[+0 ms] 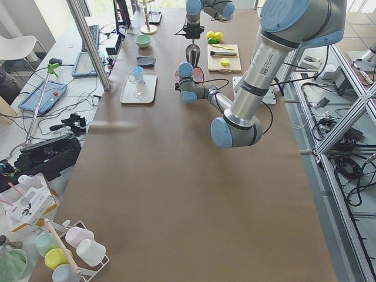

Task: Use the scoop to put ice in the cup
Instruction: 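Hold the bowl rim with the left gripper while the right carries the scoop over, then dig the scoop into the ice cubes with the right gripper and lift it out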

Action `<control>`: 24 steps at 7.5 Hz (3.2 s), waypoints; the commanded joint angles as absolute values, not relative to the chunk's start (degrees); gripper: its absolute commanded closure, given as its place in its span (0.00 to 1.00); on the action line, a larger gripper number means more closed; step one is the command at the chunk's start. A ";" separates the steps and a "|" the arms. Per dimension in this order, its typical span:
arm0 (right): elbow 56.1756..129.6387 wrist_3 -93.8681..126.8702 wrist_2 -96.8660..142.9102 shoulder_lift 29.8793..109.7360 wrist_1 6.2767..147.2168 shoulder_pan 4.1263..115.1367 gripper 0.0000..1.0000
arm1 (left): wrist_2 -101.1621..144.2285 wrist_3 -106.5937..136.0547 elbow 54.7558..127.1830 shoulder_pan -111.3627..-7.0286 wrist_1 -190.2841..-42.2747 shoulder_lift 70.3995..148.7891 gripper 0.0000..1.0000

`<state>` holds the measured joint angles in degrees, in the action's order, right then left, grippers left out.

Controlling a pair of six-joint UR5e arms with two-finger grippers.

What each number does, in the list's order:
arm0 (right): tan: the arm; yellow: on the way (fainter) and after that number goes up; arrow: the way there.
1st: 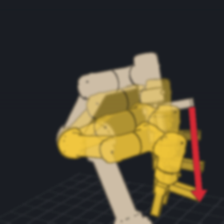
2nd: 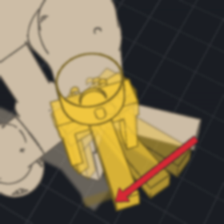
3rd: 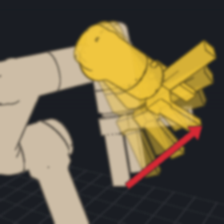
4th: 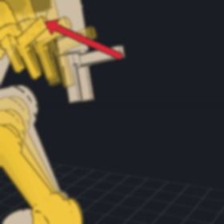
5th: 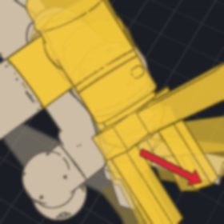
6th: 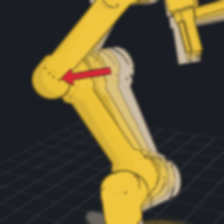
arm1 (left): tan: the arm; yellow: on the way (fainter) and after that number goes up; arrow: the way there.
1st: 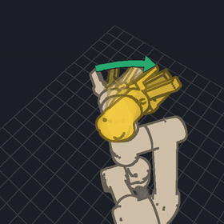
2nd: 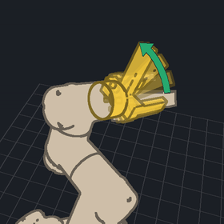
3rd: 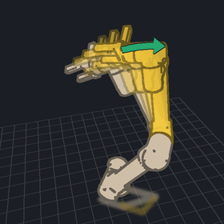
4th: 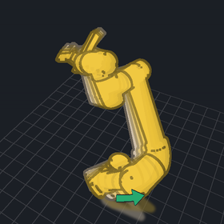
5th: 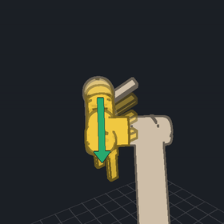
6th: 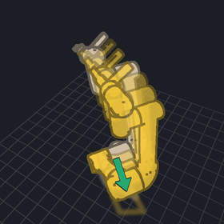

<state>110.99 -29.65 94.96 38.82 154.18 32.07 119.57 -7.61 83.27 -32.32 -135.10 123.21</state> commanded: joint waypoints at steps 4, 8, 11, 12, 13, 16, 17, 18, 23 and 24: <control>93.55 -28.22 91.32 29.64 154.60 28.31 1.00 | 119.97 -3.34 83.85 -32.08 -135.53 122.78 0.01; 88.33 -27.07 89.74 29.79 148.21 27.60 1.00 | 119.88 -3.16 84.11 -30.85 -135.70 122.78 0.01; 93.83 -26.11 90.53 35.65 141.17 27.60 1.00 | 119.88 -3.16 84.11 -30.85 -135.79 122.70 0.01; 99.44 -25.58 90.88 40.03 138.89 27.60 1.00 | 119.88 -3.25 84.11 -30.85 -135.88 122.43 0.01; 103.06 -25.14 92.27 43.30 136.61 27.68 1.00 | 119.88 -3.25 84.11 -30.85 -135.88 122.34 0.01; 102.92 -19.61 92.90 45.35 129.12 27.69 1.00 | 119.88 -3.25 84.29 -30.85 -135.88 122.26 0.01; 102.92 -18.73 93.25 46.05 126.41 27.69 1.00 | 119.88 -3.25 84.29 -30.85 -136.23 122.26 0.01; 103.53 -18.37 93.95 47.27 124.04 27.69 1.00 | 119.88 -3.25 84.29 -30.85 -136.23 122.26 0.01; 104.94 -14.42 98.85 53.86 108.59 29.61 1.00 | 119.88 -3.25 84.29 -30.85 -136.93 121.91 0.01; 105.20 -14.15 100.79 54.75 106.81 30.66 1.00 | 119.88 -3.25 84.29 -30.85 -136.93 121.82 0.01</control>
<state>104.85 -14.85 97.70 52.63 111.30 28.96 119.89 -3.25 84.29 -30.85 -136.66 122.04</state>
